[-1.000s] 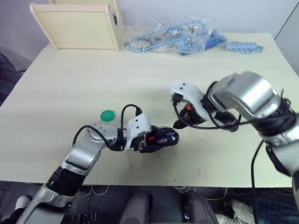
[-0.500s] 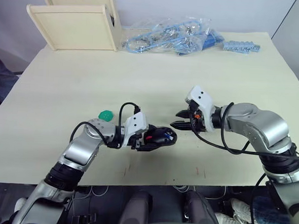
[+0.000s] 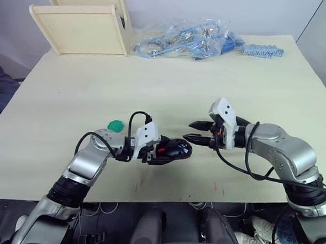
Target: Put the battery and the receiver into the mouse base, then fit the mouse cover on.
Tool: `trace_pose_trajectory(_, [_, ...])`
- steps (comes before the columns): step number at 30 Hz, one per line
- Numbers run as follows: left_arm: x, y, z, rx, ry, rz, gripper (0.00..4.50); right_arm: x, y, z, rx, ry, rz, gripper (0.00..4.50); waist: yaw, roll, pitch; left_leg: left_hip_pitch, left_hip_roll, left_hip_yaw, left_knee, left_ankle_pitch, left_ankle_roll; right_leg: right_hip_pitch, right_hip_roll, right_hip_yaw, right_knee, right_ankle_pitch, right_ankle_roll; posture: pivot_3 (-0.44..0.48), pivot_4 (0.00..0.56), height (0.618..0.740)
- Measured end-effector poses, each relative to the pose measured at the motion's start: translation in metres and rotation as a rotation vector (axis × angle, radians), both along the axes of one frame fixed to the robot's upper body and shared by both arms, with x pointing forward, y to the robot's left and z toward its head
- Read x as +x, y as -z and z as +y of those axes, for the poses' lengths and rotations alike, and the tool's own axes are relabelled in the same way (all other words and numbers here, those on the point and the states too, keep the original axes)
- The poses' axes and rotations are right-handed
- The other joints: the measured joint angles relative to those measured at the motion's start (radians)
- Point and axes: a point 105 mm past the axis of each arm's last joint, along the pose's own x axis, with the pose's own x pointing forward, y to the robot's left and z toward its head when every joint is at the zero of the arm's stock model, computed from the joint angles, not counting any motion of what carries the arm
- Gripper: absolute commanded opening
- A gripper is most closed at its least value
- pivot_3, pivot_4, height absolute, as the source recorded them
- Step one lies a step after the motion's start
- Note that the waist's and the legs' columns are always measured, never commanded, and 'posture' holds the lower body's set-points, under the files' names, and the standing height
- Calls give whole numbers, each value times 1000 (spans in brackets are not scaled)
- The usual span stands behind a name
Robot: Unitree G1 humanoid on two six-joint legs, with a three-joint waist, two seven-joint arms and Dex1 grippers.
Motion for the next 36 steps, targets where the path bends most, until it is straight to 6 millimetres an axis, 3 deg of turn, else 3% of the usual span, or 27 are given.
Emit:
trace_pose_trajectory(2, [0,0,0,-1,-2,1,2960,-1,4,3,-9,-10,-41,274,0,0,0,0,0,0,0,0,0,0,0,0,0,0,0,0,150,740])
trace_pose_trajectory(4, [0,0,0,-1,-3,2,2960,0,5,7,5,-9,-63,64,0,0,0,0,0,0,0,0,0,0,0,0,0,0,0,0,150,740])
trace_pose_trajectory(9, [0,0,0,-1,-3,2,2960,-3,33,14,-18,-24,-53,64,0,0,0,0,0,1,0,0,0,0,0,1,0,0,0,0,150,740])
trace_pose_trajectory(16, [0,1,2,5,-4,2,2960,3,42,12,-41,-8,-57,64,0,-1,0,1,0,1,0,0,0,0,1,1,0,0,0,0,150,740])
trace_pose_trajectory(36, [-2,2,3,7,-5,-3,2960,4,45,20,-23,-29,-46,64,0,-1,0,1,0,1,0,0,0,0,1,1,1,0,0,0,150,740])
